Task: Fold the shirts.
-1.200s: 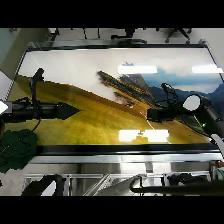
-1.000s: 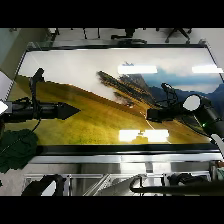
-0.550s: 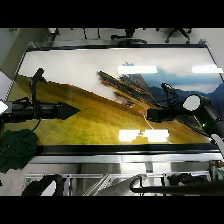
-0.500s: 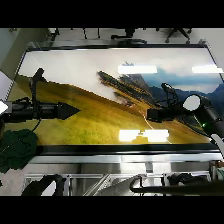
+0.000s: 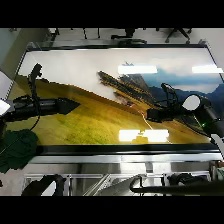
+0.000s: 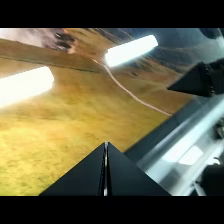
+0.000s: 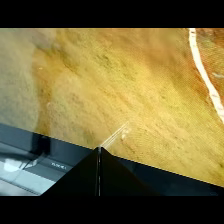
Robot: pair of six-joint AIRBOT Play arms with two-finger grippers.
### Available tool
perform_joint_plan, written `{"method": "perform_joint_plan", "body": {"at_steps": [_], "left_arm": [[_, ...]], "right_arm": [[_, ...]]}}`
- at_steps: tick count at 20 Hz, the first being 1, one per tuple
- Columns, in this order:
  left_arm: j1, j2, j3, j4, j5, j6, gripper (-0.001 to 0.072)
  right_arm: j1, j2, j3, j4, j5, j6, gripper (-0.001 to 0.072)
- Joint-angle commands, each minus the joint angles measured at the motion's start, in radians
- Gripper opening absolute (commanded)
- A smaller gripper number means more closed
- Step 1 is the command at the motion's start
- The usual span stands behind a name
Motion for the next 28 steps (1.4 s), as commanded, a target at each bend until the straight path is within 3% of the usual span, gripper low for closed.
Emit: {"method": "perform_joint_plan", "body": {"at_steps": [1, 2, 4, 5, 6, 7, 8, 13, 18, 25, 26, 27, 28], "left_arm": [[0.078, 0.000, 0.048, 0.184, 0.025, -0.091, 0.0018], [0.151, 0.000, 0.084, 0.291, -0.033, -0.130, 0.0033], [0.312, 0.000, 0.137, 0.488, -0.140, -0.201, 0.0695], [0.398, 0.001, 0.143, 0.597, -0.156, -0.267, 0.0680], [0.480, 0.006, 0.122, 0.666, -0.148, -0.325, 0.0681], [0.570, 0.012, 0.083, 0.685, -0.141, -0.345, 0.0681], [0.641, 0.019, 0.034, 0.684, -0.125, -0.346, 0.0681], [0.851, 0.006, -0.254, 0.693, -0.008, -0.345, 0.0681], [0.962, -0.127, -0.326, 0.693, -0.020, -0.344, 0.0681], [0.939, -0.348, -0.313, 0.682, 0.115, -0.346, 0.0655], [0.922, -0.375, -0.286, 0.681, 0.103, -0.346, 0.0415], [0.903, -0.397, -0.245, 0.681, 0.064, -0.345, 0.0041], [0.878, -0.412, -0.190, 0.681, 0.014, -0.338, 0.0011]], "right_arm": [[0.001, -0.012, 0.000, 0.001, -0.002, 0.000, 0.0022], [0.001, -0.019, 0.000, 0.000, -0.003, 0.000, 0.0022], [0.001, -0.039, 0.000, 0.005, -0.003, 0.000, 0.0030], [0.001, -0.055, 0.000, 0.008, -0.003, 0.000, 0.0032], [0.002, -0.074, 0.000, 0.015, -0.002, 0.000, 0.0109], [0.002, -0.093, 0.000, 0.026, 0.001, 0.000, 0.0358], [0.002, -0.108, 0.000, 0.028, 0.000, -0.006, 0.0524], [0.001, -0.153, 0.000, 0.037, -0.003, -0.014, 0.0525], [0.002, -0.156, 0.000, 0.037, -0.003, -0.015, 0.0526], [0.002, -0.155, 0.000, 0.038, -0.003, -0.014, 0.0524], [0.002, -0.155, 0.000, 0.042, 0.001, -0.014, 0.0498], [0.002, -0.155, 0.000, 0.046, 0.002, -0.014, 0.0413], [0.002, -0.155, 0.000, 0.058, 0.001, -0.015, 0.0286]]}}
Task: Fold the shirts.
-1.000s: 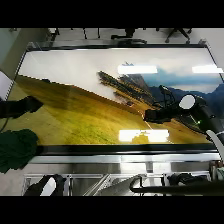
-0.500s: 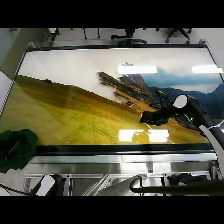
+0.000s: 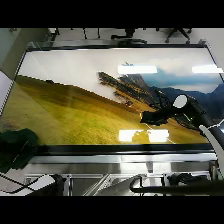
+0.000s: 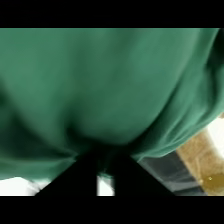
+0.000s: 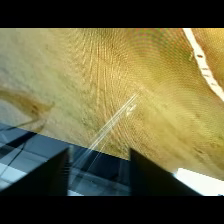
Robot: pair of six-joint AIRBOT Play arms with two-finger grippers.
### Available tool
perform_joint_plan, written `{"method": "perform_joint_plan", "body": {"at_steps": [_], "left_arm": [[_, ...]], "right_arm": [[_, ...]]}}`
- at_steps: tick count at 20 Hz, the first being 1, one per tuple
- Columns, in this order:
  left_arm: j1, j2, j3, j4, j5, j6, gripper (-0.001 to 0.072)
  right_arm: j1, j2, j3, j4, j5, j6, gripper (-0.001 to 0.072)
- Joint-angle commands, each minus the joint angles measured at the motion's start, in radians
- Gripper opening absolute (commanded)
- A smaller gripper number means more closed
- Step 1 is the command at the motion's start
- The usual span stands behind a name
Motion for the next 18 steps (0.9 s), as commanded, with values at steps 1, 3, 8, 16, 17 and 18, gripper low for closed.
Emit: {"method": "perform_joint_plan", "body": {"at_steps": [1, 3, 8, 16, 17, 18], "left_arm": [[-0.071, -0.065, 0.136, -0.004, -0.097, 0.008, 0.0011], [-0.161, -0.033, 0.258, -0.037, -0.156, 0.007, 0.0011], [-0.504, 0.164, 0.554, -0.361, -0.123, 0.017, 0.0011], [-1.115, 0.272, 0.675, -0.412, 0.111, 0.017, 0.0011], [-1.169, 0.248, 0.663, -0.412, 0.125, 0.017, 0.0011], [-1.222, 0.212, 0.652, -0.412, 0.132, 0.018, 0.0011]], "right_arm": [[0.001, 0.000, 0.001, 0.028, 0.002, -0.013, 0.0168], [0.000, 0.000, 0.001, 0.050, 0.001, -0.041, 0.0090], [-0.002, 0.042, 0.035, 0.060, -0.002, -0.079, 0.0087], [-0.002, 0.177, 0.144, -0.006, -0.059, -0.089, 0.0088], [-0.002, 0.187, 0.144, -0.015, -0.063, -0.089, 0.0088], [-0.002, 0.192, 0.144, -0.026, -0.062, -0.089, 0.0089]]}}
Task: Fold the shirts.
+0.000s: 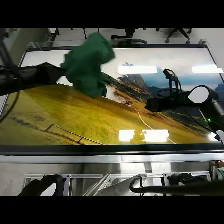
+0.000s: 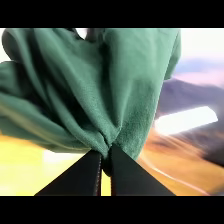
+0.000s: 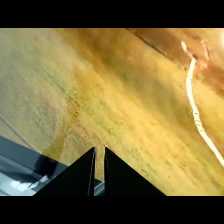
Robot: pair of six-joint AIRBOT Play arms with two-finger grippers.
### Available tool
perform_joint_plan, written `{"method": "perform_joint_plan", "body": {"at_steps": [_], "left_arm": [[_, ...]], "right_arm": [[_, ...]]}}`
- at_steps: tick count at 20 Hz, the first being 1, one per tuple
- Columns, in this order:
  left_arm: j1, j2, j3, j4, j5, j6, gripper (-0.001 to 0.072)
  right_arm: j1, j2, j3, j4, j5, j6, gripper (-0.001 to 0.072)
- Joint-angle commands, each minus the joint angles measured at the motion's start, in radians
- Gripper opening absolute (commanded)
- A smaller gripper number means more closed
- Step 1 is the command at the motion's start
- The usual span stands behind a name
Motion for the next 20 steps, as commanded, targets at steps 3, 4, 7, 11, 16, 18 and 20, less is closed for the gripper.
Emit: {"method": "perform_joint_plan", "body": {"at_steps": [3, 4, 7, 11, 16, 18, 20], "left_arm": [[-0.284, -0.173, -0.064, -0.013, 0.082, 0.001, 0.0011], [-0.311, -0.225, -0.091, -0.013, 0.105, 0.001, 0.0011], [-0.346, -0.378, -0.113, -0.020, 0.120, -0.005, 0.0020], [-0.291, -0.484, -0.018, -0.049, -0.036, -0.019, 0.0692], [-0.109, -0.428, 0.080, -0.019, -0.373, -0.018, 0.0691], [-0.072, -0.351, -0.048, 0.022, -0.384, -0.015, 0.0691], [-0.059, -0.266, -0.243, 0.074, -0.340, -0.006, 0.0692]], "right_arm": [[0.000, 0.026, 0.011, -0.051, -0.019, -0.001, 0.0091], [0.000, 0.021, 0.011, -0.052, -0.019, 0.003, 0.0092], [0.000, 0.002, 0.011, -0.051, -0.018, 0.013, 0.0129], [0.000, -0.019, 0.011, -0.048, -0.006, 0.013, 0.0306], [0.003, -0.041, -0.017, -0.019, 0.078, 0.012, 0.0431], [0.004, -0.045, -0.088, 0.090, 0.069, -0.020, 0.0647], [0.009, -0.048, -0.184, 0.257, 0.031, -0.106, 0.0646]]}}
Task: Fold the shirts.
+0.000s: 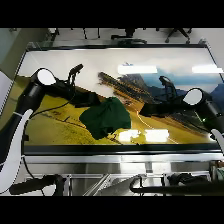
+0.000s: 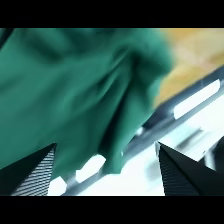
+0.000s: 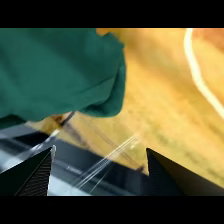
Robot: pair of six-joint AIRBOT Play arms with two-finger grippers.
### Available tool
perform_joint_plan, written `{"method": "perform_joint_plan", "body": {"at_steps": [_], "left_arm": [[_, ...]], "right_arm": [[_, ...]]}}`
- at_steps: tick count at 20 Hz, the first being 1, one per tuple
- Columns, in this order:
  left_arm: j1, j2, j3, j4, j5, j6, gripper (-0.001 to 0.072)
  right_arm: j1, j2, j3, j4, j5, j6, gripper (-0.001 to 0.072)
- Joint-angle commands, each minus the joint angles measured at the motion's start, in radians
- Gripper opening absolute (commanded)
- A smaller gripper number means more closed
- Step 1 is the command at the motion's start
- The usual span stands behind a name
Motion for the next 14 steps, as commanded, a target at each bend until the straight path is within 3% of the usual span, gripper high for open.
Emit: {"method": "perform_joint_plan", "body": {"at_steps": [1, 3, 7, 9, 12, 13, 14], "left_arm": [[0.042, 0.132, -0.283, 0.063, 0.003, 0.010, 0.0692], [0.031, 0.206, -0.494, 0.037, 0.115, 0.017, 0.0692], [-0.054, 0.299, -0.803, -0.080, 0.528, 0.018, 0.0691], [-0.108, 0.296, -0.859, -0.146, 0.706, 0.018, 0.0691], [-0.175, 0.235, -0.837, -0.187, 0.812, 0.018, 0.0691], [-0.190, 0.201, -0.811, -0.186, 0.816, 0.019, 0.0690], [-0.196, 0.170, -0.782, -0.179, 0.809, 0.024, 0.0675]], "right_arm": [[0.015, -0.010, -0.139, 0.255, -0.041, -0.130, 0.0646], [0.054, -0.031, -0.204, 0.377, -0.091, -0.224, 0.0645], [0.182, -0.129, -0.217, 0.504, -0.286, -0.411, 0.0645], [0.247, -0.198, -0.217, 0.573, -0.423, -0.494, 0.0645], [0.283, -0.291, -0.213, 0.716, -0.499, -0.592, 0.0638], [0.283, -0.307, -0.214, 0.772, -0.495, -0.641, 0.0485], [0.283, -0.312, -0.213, 0.802, -0.492, -0.681, 0.0206]]}}
